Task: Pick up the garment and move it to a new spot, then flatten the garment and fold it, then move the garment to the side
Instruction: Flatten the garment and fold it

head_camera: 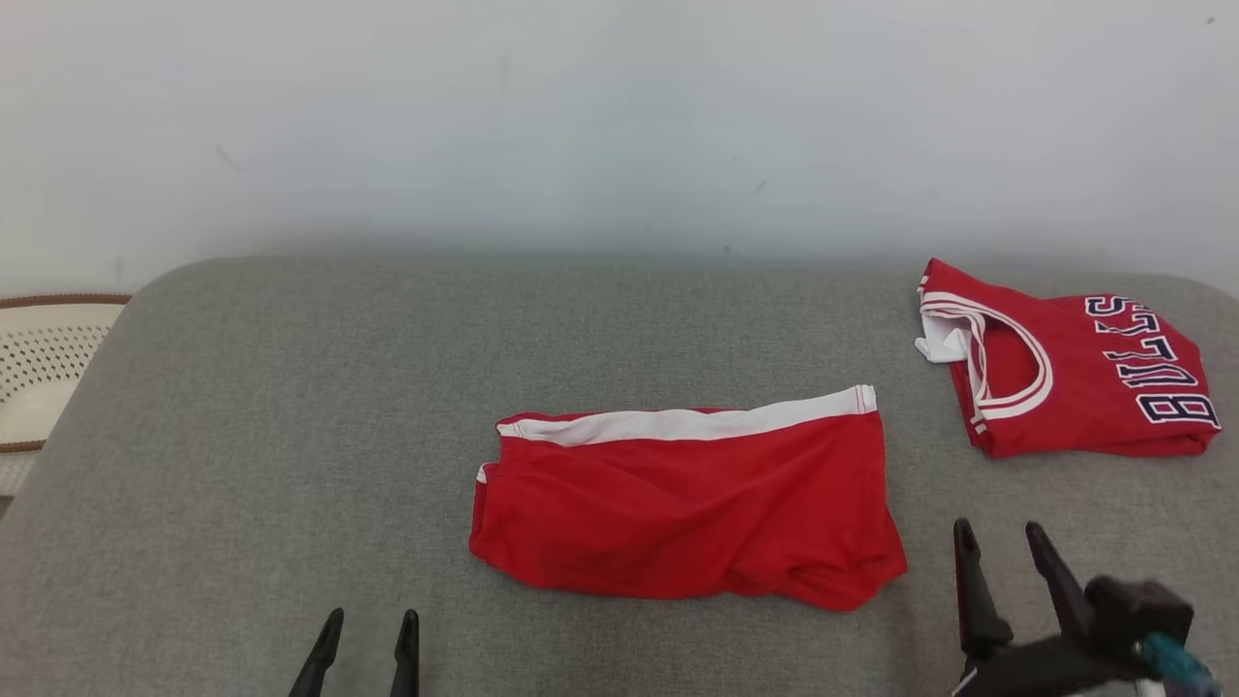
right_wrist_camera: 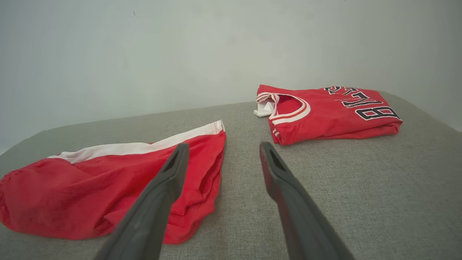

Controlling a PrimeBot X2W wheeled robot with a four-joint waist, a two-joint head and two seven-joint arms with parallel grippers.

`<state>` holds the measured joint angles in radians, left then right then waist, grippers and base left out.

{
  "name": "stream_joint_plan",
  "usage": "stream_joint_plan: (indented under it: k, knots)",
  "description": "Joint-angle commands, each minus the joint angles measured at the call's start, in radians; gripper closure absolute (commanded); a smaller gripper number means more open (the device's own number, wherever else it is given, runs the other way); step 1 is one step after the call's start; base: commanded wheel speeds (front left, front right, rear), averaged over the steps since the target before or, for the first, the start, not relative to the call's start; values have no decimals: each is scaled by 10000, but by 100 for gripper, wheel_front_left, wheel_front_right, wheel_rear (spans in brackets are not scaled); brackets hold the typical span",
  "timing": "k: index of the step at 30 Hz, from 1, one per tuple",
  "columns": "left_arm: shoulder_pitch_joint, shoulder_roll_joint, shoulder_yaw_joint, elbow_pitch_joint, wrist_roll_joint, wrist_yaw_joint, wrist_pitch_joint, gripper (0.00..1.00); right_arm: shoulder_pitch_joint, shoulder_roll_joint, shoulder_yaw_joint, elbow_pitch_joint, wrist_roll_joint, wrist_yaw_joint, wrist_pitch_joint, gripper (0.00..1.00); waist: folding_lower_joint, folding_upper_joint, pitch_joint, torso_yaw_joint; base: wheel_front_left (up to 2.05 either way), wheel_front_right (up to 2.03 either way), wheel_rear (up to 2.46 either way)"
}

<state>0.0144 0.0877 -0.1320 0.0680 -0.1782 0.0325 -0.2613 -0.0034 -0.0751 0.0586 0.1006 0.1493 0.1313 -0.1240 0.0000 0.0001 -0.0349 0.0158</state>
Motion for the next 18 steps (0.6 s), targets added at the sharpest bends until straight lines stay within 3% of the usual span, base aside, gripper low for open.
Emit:
stream_joint_plan:
  k: [1, 9, 18]
  knots:
    - [-83, 35, -37, 51, -3, -6, -46, 0, -343, -156, -50, 249, 18, -10, 212, 0, 0, -1, 71, 56, 0, 0, 0]
    - [-462, 21, -254, 181, -1, -137, -43, 0, -2715, -539, -213, 2551, 308, -10, 1152, 0, 0, -1, 454, 388, 0, 0, 0]
    - [-1006, -87, -501, 434, -22, -203, -44, 0, -5134, -938, -298, 6372, 663, -8, 1447, 0, 0, -1, 973, 1015, 0, 0, 0]
